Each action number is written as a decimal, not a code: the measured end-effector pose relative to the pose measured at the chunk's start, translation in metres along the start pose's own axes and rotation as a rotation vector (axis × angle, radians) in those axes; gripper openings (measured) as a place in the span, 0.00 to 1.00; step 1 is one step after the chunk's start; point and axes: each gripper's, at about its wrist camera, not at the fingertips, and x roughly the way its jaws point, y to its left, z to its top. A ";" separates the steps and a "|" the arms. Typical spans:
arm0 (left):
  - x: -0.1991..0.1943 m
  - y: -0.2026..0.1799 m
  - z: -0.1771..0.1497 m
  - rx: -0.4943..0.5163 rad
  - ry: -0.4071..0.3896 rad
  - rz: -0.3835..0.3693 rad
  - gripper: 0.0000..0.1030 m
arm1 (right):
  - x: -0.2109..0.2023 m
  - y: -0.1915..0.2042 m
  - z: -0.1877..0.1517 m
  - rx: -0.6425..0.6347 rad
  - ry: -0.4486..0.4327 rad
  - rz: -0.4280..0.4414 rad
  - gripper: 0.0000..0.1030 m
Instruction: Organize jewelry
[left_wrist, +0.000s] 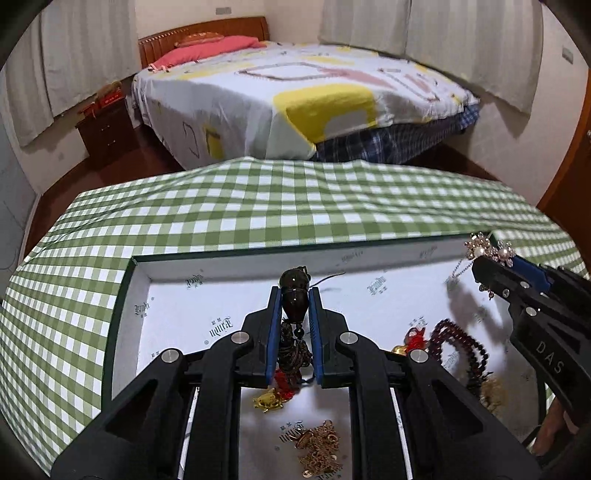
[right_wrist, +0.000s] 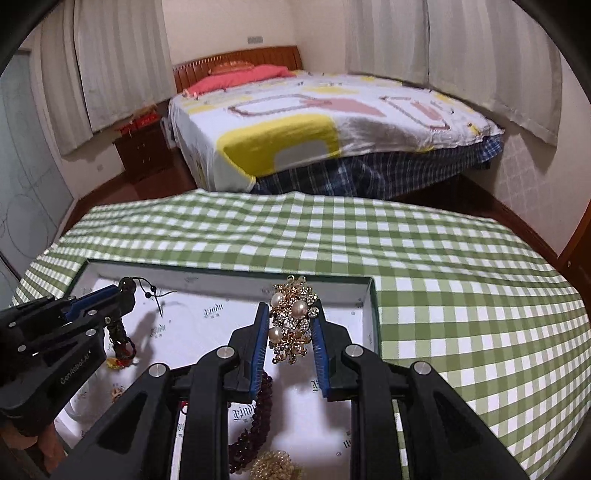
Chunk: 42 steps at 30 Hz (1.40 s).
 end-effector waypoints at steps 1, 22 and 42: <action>0.003 -0.001 0.000 0.006 0.014 -0.001 0.14 | 0.004 0.000 0.000 0.003 0.018 0.000 0.23; 0.016 0.000 -0.001 0.002 0.045 0.002 0.54 | 0.021 -0.007 -0.004 0.020 0.083 -0.018 0.46; -0.116 0.022 -0.056 -0.027 -0.251 0.044 0.87 | -0.083 0.023 -0.050 -0.026 -0.157 -0.075 0.74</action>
